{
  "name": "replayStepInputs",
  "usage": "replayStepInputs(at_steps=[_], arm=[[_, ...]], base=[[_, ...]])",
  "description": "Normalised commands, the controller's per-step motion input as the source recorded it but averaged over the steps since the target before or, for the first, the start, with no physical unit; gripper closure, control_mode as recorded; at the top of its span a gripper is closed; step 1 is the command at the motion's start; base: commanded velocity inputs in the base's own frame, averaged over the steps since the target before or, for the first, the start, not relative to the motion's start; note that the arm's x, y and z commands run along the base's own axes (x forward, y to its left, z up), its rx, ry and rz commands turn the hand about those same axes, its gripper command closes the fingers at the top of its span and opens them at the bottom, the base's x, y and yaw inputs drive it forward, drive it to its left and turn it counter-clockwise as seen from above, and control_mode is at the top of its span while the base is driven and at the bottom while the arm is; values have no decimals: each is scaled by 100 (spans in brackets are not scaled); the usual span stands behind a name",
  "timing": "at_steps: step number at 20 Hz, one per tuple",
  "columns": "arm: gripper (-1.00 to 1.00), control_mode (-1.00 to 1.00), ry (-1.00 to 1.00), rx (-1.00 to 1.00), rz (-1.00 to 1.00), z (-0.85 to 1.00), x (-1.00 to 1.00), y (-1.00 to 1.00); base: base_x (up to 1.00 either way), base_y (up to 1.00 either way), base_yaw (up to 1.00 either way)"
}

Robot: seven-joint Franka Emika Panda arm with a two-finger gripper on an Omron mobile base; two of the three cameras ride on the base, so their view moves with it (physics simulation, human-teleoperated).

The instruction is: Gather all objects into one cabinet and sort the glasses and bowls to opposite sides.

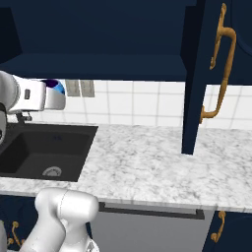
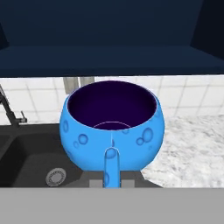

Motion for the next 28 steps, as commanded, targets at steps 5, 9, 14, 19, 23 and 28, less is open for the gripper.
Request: replayStepInputs(at_steps=[5, 9, 14, 19, 23, 28], arm=[[100, -100, 10, 0, 5, 10, -35, 13], [100, -100, 6, 0, 5, 0, 0, 3], [100, -100, 0, 0, 0, 0, -3, 0], [100, 100, 0, 0, 0, 0, 0, 0], [100, 100, 0, 0, 0, 0, 0, 0], [100, 100, 0, 0, 0, 0, 0, 0]], base=[[0, 0, 0], [0, 0, 0], [0, 0, 0], [-3, -1, 0], [-91, -36, -6], [-100, -44, -28]])
